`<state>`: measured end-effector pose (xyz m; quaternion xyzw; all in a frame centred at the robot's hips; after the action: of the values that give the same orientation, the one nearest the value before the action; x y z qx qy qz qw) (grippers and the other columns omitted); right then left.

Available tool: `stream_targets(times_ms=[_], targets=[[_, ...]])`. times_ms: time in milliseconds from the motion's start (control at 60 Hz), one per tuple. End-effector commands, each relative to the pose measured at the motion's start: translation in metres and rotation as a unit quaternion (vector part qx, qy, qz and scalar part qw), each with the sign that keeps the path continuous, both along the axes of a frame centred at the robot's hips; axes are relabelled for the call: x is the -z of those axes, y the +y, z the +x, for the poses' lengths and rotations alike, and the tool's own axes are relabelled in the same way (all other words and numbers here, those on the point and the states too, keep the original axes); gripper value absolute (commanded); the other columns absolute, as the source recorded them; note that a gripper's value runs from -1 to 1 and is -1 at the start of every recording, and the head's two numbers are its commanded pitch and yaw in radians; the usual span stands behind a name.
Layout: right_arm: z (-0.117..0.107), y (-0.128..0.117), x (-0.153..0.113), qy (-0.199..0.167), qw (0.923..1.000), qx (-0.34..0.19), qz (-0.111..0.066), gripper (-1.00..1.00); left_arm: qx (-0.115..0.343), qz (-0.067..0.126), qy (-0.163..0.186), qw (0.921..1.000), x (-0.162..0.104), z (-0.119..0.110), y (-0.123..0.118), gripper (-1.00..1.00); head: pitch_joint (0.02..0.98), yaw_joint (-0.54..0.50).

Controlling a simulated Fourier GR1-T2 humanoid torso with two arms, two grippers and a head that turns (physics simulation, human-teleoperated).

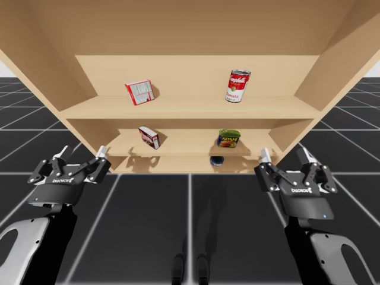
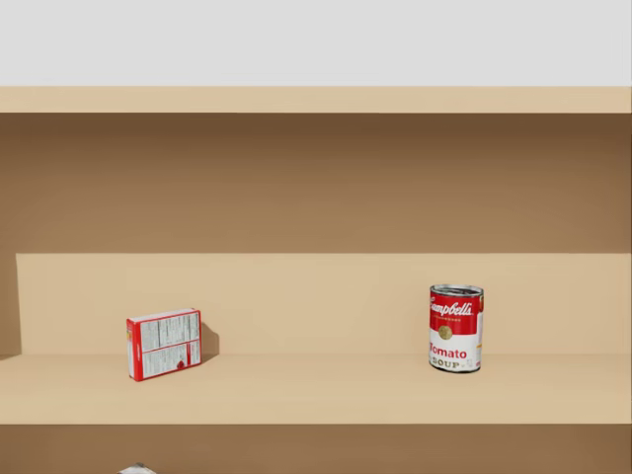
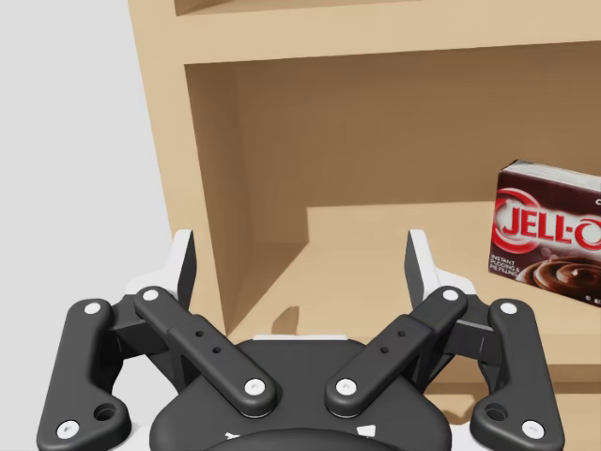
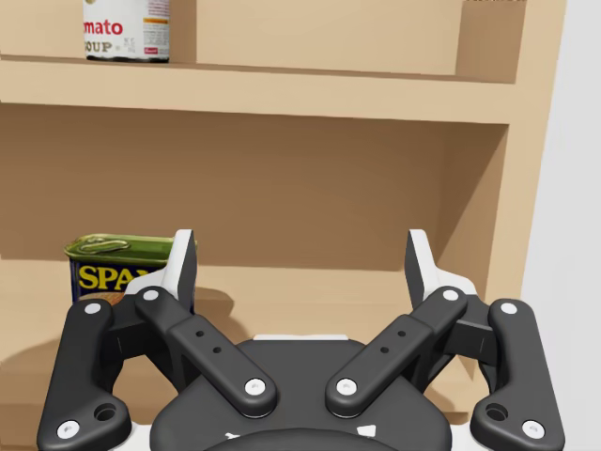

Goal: Find the tuna fish can on the shelf and bring it to me.

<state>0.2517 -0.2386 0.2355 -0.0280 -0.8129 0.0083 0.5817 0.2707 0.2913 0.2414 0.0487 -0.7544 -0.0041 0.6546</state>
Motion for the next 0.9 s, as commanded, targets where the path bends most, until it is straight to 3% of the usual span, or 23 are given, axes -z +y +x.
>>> stream_targets(times_ms=[17, 67, 133, 283, 417, 567, 683, 900], targets=[[-0.0015, 0.0002, 0.0007, -0.012, 0.9997, 0.016, 0.016, -1.00, -0.001, 0.000, 0.000, 1.0000, -0.0002, 0.0000, 0.0002, -1.00, 0.089, 0.00], [-0.0022, 0.0006, -0.0001, -0.007, 0.9999, -0.001, 0.008, -1.00, 0.000, 0.000, 0.000, 1.0000, -0.0002, -0.0001, 0.0001, -1.00, 0.092, 0.00], [-0.0015, 0.0002, -0.0011, 0.011, 0.9997, -0.021, 0.010, -1.00, -0.001, 0.000, 0.000, 1.0000, -0.0002, -0.0002, 0.0002, -1.00, 0.103, 0.00], [-0.0009, 0.0009, -0.0005, 0.017, 0.9997, -0.020, -0.001, -1.00, -0.002, -0.001, -0.001, 1.0000, -0.0003, -0.0001, 0.0007, -1.00, 0.161, -0.01], [-0.0007, 0.0013, -0.0001, 0.019, 0.9996, -0.019, -0.006, -1.00, -0.001, -0.001, 0.000, 1.0000, -0.0006, -0.0002, 0.0008, -1.00, 0.252, -0.01], [-0.0003, 0.0021, 0.0006, 0.023, 0.9995, -0.019, -0.013, -1.00, 0.014, -0.019, 0.002, 0.9997, -0.0028, -0.0013, 0.0014, -1.00, 0.383, -0.02], [-0.0002, 0.0035, 0.0016, 0.025, 0.9993, -0.014, -0.026, -1.00, 0.014, -0.016, 0.002, 0.9998, -0.0026, -0.0014, 0.0001, -1.00, 0.486, -0.03], [-0.0001, 0.0046, 0.0022, 0.027, 0.9990, -0.011, -0.033, -1.00, 0.015, -0.010, 0.001, 0.9998, -0.0023, -0.0018, -0.0020, -1.00, 0.634, -0.08]])
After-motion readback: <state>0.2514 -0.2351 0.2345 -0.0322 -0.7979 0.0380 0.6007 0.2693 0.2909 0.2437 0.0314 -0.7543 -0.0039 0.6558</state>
